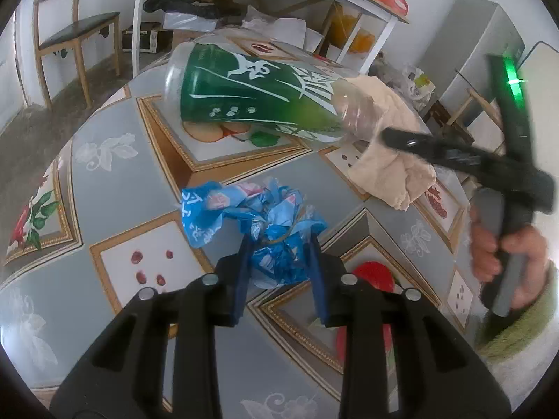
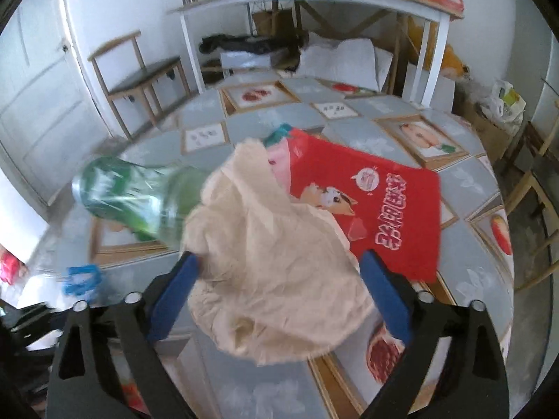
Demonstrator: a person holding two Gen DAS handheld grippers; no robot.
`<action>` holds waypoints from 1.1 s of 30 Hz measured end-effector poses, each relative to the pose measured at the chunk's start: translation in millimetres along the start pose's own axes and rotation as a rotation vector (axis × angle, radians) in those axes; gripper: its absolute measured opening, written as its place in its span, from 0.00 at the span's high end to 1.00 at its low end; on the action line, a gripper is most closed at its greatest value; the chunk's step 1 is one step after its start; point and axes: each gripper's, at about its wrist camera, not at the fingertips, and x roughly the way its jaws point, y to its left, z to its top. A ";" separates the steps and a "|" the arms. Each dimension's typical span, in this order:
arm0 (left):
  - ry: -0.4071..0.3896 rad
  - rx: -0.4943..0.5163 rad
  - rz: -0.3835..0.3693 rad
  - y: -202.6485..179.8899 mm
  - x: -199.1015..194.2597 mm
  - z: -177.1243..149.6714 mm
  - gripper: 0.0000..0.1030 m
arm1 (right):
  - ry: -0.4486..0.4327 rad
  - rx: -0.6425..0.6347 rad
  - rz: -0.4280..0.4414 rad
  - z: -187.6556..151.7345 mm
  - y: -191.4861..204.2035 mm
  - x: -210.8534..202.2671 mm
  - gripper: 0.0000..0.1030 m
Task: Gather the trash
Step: 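Grasp the blue crumpled wrapper with the left gripper while the right gripper grasps the beige cloth, then lift the blue wrapper with the left gripper while the right gripper lifts the beige cloth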
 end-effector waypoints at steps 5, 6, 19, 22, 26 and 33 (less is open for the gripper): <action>0.002 0.010 -0.006 0.6 -5.3 -6.5 0.73 | 0.050 0.038 -0.003 -16.3 -6.4 5.2 0.61; 0.003 0.012 -0.007 0.5 -6.3 -7.9 0.73 | 0.057 0.047 -0.006 -21.3 -9.2 1.2 0.71; 0.013 0.022 -0.052 -19.1 -37.2 -52.5 0.75 | 0.086 0.085 0.108 -106.9 -10.4 -81.7 0.91; -0.043 0.038 -0.074 -27.0 -56.0 -58.3 0.75 | 0.108 0.034 0.103 -138.5 2.8 -100.4 0.91; -0.132 0.094 -0.154 -49.4 -83.4 -59.5 0.75 | 0.137 -0.049 0.083 -175.6 23.2 -117.5 0.91; -0.033 0.232 -0.198 -97.8 -63.2 -78.1 0.76 | 0.054 -0.146 0.089 -212.6 45.3 -160.4 0.91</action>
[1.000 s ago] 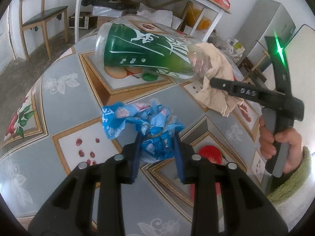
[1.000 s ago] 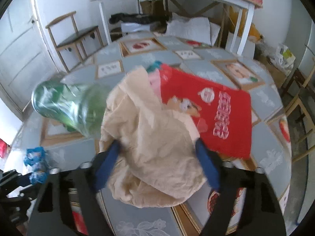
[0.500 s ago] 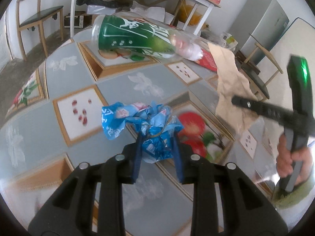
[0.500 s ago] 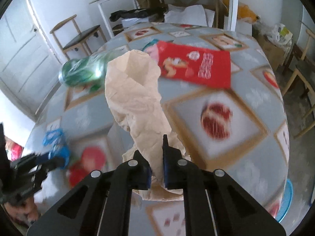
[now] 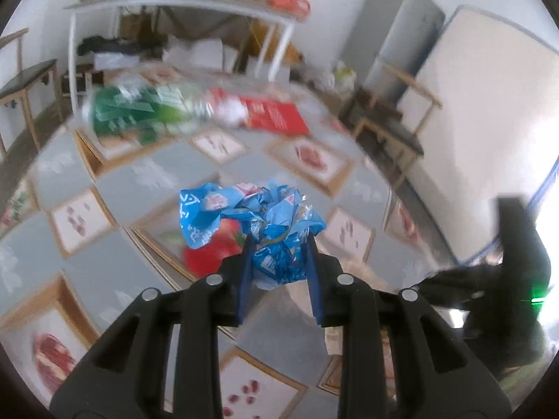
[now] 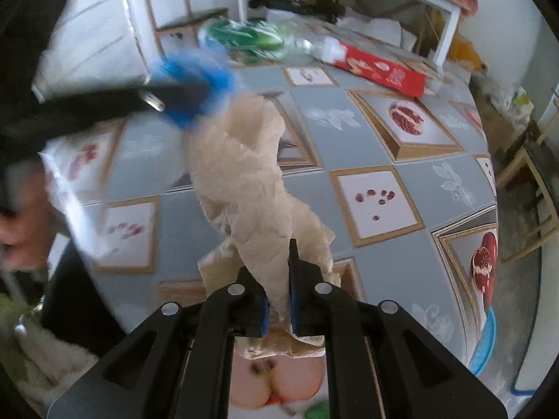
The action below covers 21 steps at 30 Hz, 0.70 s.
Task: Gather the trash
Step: 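Lift the blue wrapper with the left gripper while the right gripper lifts the beige cloth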
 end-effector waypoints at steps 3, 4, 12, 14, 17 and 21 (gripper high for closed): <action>0.061 -0.016 -0.034 -3.8 14.4 -13.0 0.76 | -0.056 0.022 0.034 -5.0 -4.0 -18.1 0.91; 0.073 -0.023 -0.050 -5.8 16.3 -17.1 0.76 | -0.066 0.039 0.046 -6.2 -7.5 -21.0 0.91; 0.123 -0.006 -0.099 -14.4 26.4 -29.5 0.76 | -0.087 0.340 0.307 -14.0 -58.4 -15.7 0.91; 0.142 0.011 -0.098 -17.5 31.1 -32.0 0.76 | -0.071 0.400 0.355 -15.5 -66.6 -6.6 0.91; 0.143 0.030 -0.096 -20.9 32.8 -34.1 0.76 | -0.050 0.441 0.365 -15.8 -72.1 6.6 0.90; 0.144 0.053 -0.089 -23.3 33.9 -33.6 0.76 | -0.009 0.539 0.431 -16.5 -86.0 25.8 0.89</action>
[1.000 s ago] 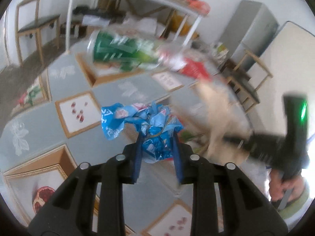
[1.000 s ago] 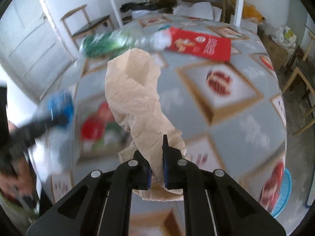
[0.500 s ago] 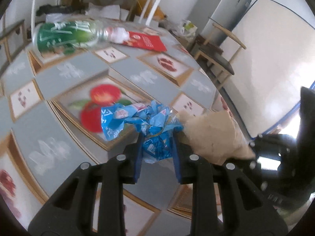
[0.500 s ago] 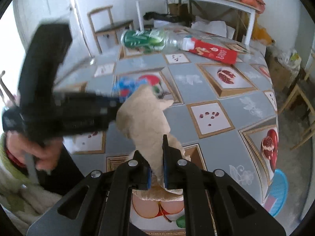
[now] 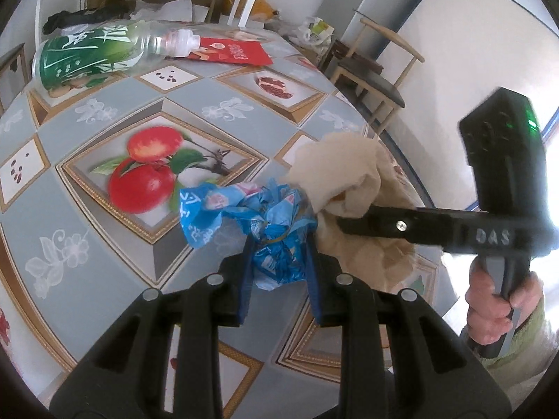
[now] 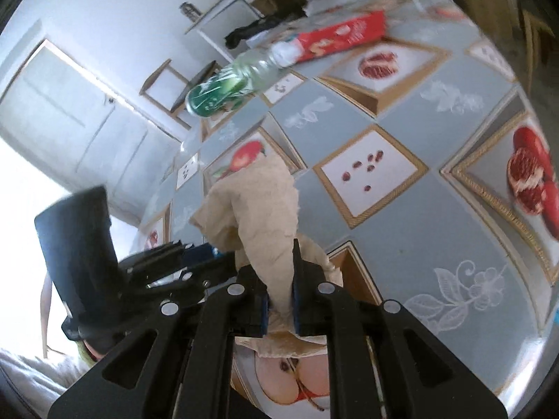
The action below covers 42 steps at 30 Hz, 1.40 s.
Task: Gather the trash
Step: 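Lift the blue wrapper with the left gripper while the right gripper lifts the beige cloth, then carry the blue wrapper and beige cloth over the blue wastebasket with both grippers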
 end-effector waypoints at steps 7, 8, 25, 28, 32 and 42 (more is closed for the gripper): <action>-0.004 0.029 0.007 -2.8 2.6 0.7 0.76 | 0.030 0.185 0.237 7.4 -27.4 11.8 0.64; -0.004 0.030 0.005 -2.6 3.0 1.0 0.76 | 0.028 0.205 0.266 7.4 -30.1 12.7 0.62; 0.003 0.044 -0.025 -9.7 4.7 -2.5 0.76 | -0.014 0.282 0.300 14.6 -31.6 20.6 0.57; 0.001 0.031 -0.024 -6.1 1.1 -4.1 0.76 | -0.016 0.298 0.267 11.7 -36.6 19.3 0.68; -0.004 0.001 -0.020 1.5 -3.4 -5.2 0.76 | -0.024 0.284 0.214 6.7 -37.6 13.9 0.77; -0.037 -0.072 -0.006 10.9 -23.0 -8.9 0.76 | -0.096 0.145 0.001 -1.5 -11.9 -17.0 0.87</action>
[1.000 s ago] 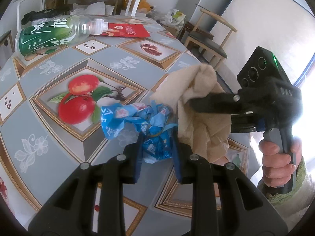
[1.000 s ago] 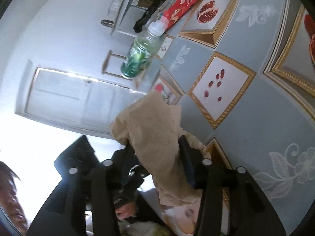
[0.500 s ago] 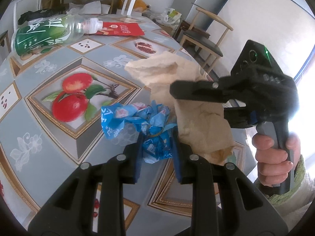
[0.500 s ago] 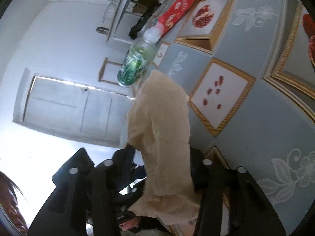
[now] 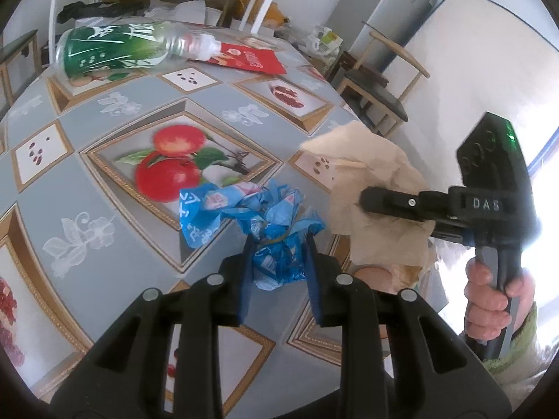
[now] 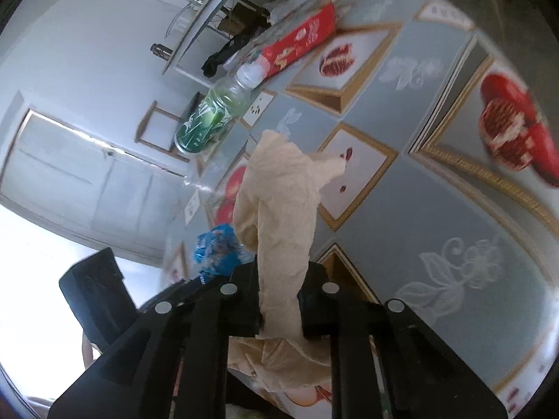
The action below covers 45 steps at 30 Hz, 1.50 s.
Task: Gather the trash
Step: 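Carry the blue wrapper and beige cloth over the blue wastebasket with both grippers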
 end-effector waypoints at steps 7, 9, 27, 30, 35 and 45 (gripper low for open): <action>-0.021 -0.011 0.026 -5.6 -14.6 0.2 0.76 | -0.054 -0.106 -0.124 -6.2 21.0 -17.4 0.88; -0.033 -0.015 0.026 -7.4 -20.7 0.8 0.76 | -0.065 -0.129 -0.148 -6.4 27.8 -19.7 0.88; -0.138 0.051 0.046 -45.8 -67.9 7.6 0.76 | -0.188 -0.214 -0.218 -20.0 57.5 -69.5 0.88; -0.147 0.068 0.044 -55.8 -71.5 8.6 0.76 | -0.207 -0.208 -0.219 -22.5 54.8 -79.4 0.88; -0.156 0.108 0.033 -77.0 -72.8 12.3 0.76 | -0.247 -0.197 -0.224 -27.7 50.0 -99.8 0.88; -0.158 0.202 -0.013 -129.1 -61.5 24.9 0.76 | -0.315 -0.140 -0.245 -33.2 25.3 -140.0 0.88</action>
